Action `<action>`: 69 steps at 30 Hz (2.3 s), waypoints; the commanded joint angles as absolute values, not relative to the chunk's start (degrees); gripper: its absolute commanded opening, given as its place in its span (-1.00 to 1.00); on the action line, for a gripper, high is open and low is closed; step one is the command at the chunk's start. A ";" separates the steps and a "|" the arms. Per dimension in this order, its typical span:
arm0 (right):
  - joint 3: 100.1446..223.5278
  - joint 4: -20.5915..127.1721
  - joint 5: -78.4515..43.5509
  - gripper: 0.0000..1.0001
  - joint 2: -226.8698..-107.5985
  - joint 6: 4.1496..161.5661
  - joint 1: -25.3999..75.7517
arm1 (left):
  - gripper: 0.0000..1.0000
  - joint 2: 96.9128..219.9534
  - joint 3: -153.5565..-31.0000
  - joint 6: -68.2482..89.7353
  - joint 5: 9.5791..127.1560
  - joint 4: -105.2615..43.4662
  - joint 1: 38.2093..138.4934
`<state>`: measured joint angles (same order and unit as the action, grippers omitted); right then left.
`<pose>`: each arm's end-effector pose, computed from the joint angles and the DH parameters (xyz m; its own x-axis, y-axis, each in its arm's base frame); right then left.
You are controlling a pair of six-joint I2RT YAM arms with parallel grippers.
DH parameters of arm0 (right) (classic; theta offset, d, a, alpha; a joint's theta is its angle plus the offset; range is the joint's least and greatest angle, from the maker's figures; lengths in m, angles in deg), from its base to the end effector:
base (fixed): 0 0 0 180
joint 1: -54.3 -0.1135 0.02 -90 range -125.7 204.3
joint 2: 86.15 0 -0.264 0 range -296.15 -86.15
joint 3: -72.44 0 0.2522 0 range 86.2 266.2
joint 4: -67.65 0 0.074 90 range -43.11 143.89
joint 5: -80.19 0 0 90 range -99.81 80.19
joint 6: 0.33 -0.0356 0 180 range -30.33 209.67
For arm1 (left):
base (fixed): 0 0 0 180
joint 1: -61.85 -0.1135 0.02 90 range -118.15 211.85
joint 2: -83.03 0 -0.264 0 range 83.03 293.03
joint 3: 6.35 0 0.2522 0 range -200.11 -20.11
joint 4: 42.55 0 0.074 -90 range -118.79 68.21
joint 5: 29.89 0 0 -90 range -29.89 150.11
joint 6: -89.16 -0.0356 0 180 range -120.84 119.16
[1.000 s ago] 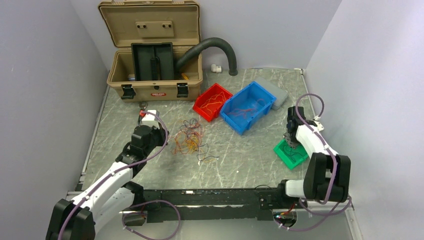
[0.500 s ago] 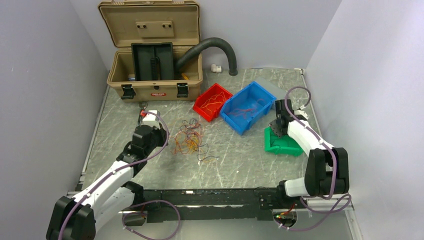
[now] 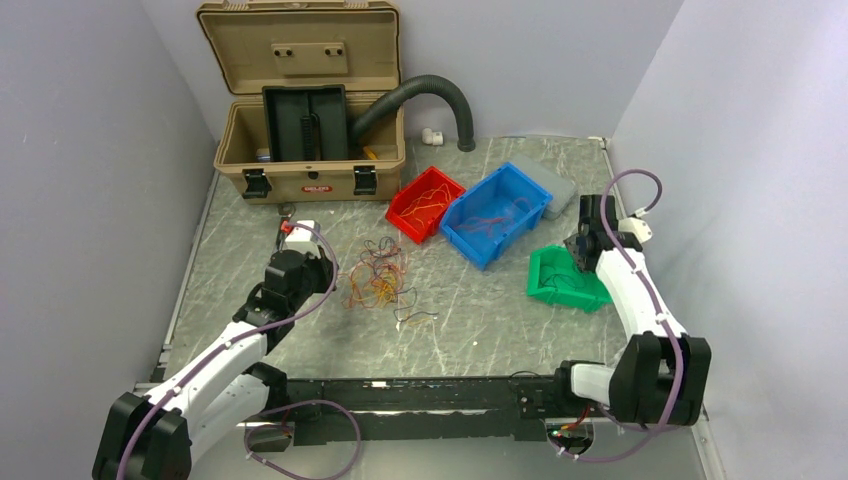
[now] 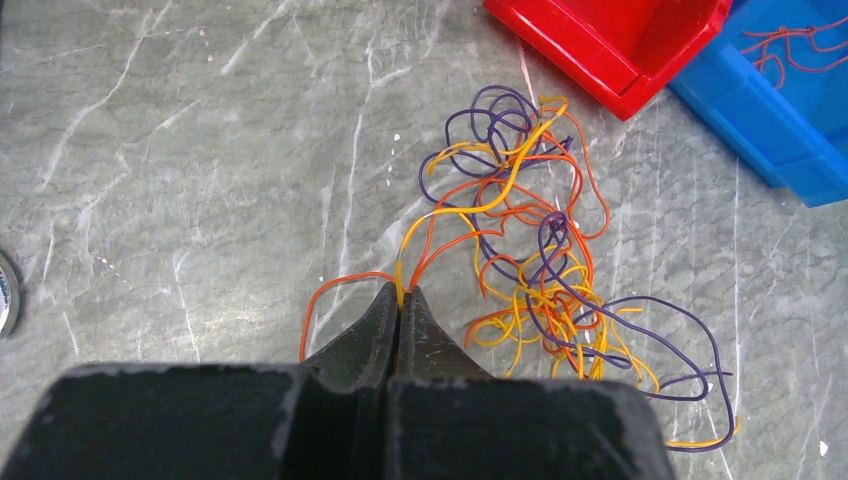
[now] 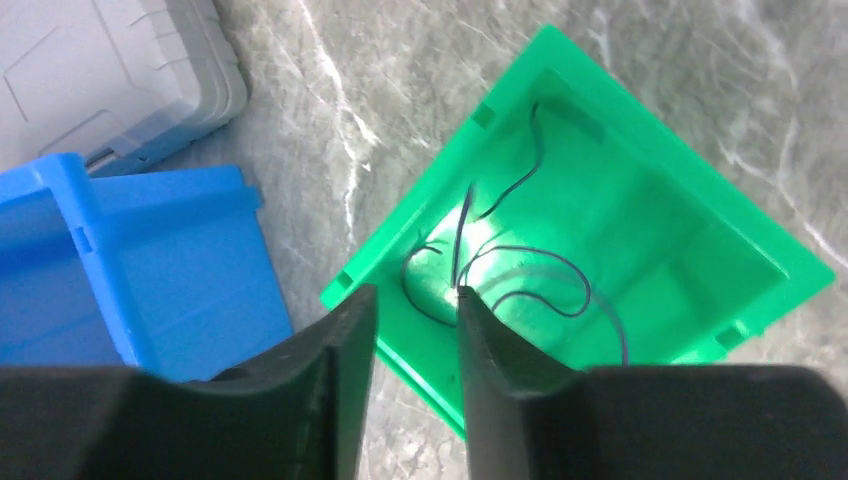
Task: Untangle the cables
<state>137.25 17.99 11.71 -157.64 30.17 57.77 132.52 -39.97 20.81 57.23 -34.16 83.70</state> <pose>0.2448 -0.0279 0.2453 -0.1983 0.8151 -0.5444 0.8474 0.4216 0.3226 0.1779 -0.0694 0.2002 -0.4759 -0.2062 -0.8550 0.1653 0.9339 -0.3172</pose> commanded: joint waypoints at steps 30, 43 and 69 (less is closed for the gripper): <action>139.93 36.56 -7.34 -0.57 -170.41 43.42 65.45 | -1.00 131.08 -40.59 19.30 56.39 -35.45 84.12; 143.99 33.12 -8.69 0.21 -170.19 45.45 63.19 | -1.00 131.72 -40.59 19.03 57.32 -36.11 84.17; 151.69 39.16 -3.54 0.58 -175.25 61.51 3.07 | -1.00 133.38 -41.18 18.68 58.41 -36.68 84.53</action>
<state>145.84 35.01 -0.60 -170.88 59.11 6.08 133.44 -39.99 19.55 57.47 -34.55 84.18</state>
